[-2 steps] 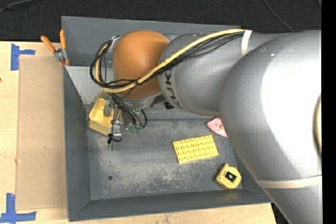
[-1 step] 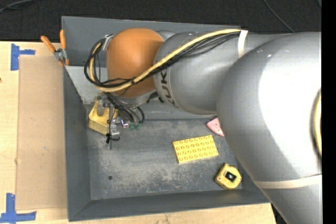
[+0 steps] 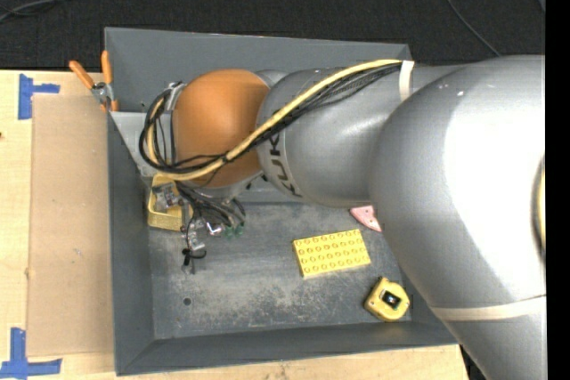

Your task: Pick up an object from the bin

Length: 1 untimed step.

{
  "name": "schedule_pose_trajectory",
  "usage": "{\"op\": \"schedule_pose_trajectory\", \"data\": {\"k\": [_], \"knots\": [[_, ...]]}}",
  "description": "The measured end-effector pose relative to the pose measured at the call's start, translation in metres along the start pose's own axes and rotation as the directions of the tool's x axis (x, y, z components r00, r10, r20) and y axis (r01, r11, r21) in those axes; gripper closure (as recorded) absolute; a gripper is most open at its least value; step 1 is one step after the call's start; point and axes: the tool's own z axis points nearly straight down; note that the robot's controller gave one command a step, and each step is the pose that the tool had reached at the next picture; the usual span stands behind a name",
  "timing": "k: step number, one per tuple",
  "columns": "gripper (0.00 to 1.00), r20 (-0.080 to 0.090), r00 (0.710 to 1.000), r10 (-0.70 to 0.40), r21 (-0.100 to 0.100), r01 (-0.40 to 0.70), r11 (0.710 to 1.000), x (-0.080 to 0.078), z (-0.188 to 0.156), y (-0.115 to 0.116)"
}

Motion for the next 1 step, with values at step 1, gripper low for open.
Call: {"op": "schedule_pose_trajectory", "data": {"k": [1], "knots": [[0.00, 0.014, 0.993, 0.116, 0.001, -0.116, 0.993, -0.0203, 0.0275, -0.0080]]}}
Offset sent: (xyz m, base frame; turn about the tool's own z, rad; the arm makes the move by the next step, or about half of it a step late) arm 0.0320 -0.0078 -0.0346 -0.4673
